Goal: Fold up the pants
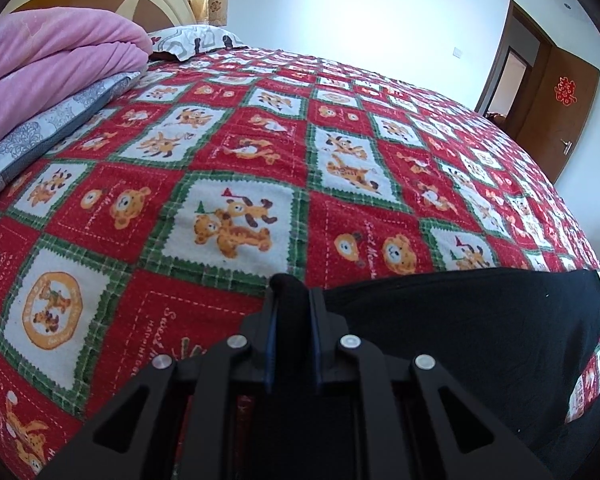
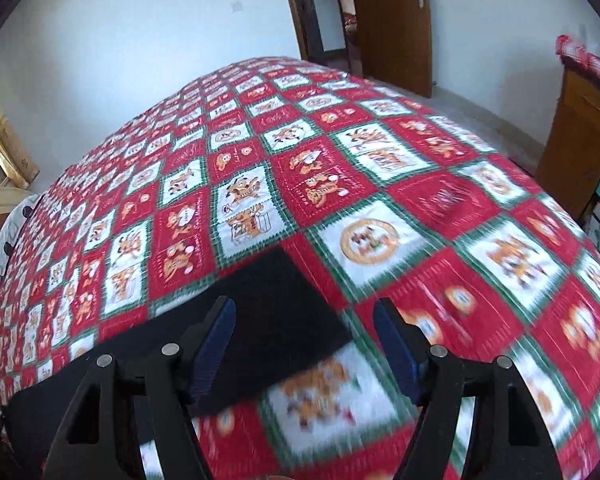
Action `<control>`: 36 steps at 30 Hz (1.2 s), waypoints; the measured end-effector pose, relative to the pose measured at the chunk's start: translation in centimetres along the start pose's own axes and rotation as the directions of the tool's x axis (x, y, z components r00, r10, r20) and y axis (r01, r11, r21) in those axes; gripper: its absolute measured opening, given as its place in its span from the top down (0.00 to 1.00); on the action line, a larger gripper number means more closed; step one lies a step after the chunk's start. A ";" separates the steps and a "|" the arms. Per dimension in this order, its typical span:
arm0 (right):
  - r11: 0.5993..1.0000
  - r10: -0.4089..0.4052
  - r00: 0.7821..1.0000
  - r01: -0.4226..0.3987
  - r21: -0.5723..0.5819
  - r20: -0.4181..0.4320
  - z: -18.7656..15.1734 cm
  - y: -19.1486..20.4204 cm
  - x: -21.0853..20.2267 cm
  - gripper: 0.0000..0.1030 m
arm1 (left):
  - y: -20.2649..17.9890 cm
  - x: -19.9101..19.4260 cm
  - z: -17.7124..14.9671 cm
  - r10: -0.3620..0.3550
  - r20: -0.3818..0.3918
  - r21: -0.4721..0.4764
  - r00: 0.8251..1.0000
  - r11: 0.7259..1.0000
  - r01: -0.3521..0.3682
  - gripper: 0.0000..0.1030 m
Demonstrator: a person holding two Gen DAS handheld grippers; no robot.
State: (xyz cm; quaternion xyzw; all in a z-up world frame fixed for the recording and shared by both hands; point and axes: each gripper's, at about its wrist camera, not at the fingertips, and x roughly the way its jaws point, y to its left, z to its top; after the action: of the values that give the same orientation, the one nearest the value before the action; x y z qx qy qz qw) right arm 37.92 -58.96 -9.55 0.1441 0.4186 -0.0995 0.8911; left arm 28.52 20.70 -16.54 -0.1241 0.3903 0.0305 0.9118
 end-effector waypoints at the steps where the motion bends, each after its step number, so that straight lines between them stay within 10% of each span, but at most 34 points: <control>1: 1.000 0.003 1.000 -0.003 -0.007 -0.007 0.4 0.1 0.9 0.30 | -0.1 0.0 0.0 -0.002 0.000 -0.001 1.000 1.000 0.002 0.85; 11: 0.996 0.019 0.997 -0.025 -0.087 -0.075 3.2 2.3 8.4 0.32 | -0.2 0.1 0.1 0.004 -0.004 0.002 1.000 1.000 -0.004 0.85; 18: 0.986 -0.027 0.990 0.004 -0.168 -0.137 3.2 3.3 11.6 0.64 | 0.0 0.4 0.1 -0.007 -0.010 -0.005 1.000 1.000 0.007 0.85; 22: 0.981 -0.008 0.991 -0.019 -0.194 -0.136 3.1 3.5 11.2 0.87 | 0.3 0.5 0.5 -0.026 -0.028 -0.024 0.999 0.999 0.025 0.85; 36: 0.973 0.039 0.998 -0.025 -0.231 0.058 2.5 3.5 2.4 0.90 | 0.2 -3.4 1.6 -0.101 0.067 -0.059 0.993 0.993 0.105 0.88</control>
State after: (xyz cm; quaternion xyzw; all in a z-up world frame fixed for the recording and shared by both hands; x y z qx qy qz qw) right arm 42.31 -56.62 -9.30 0.0434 0.3970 -0.0405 0.9159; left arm 27.25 21.46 -13.10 -0.1715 0.3527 -0.0007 0.9199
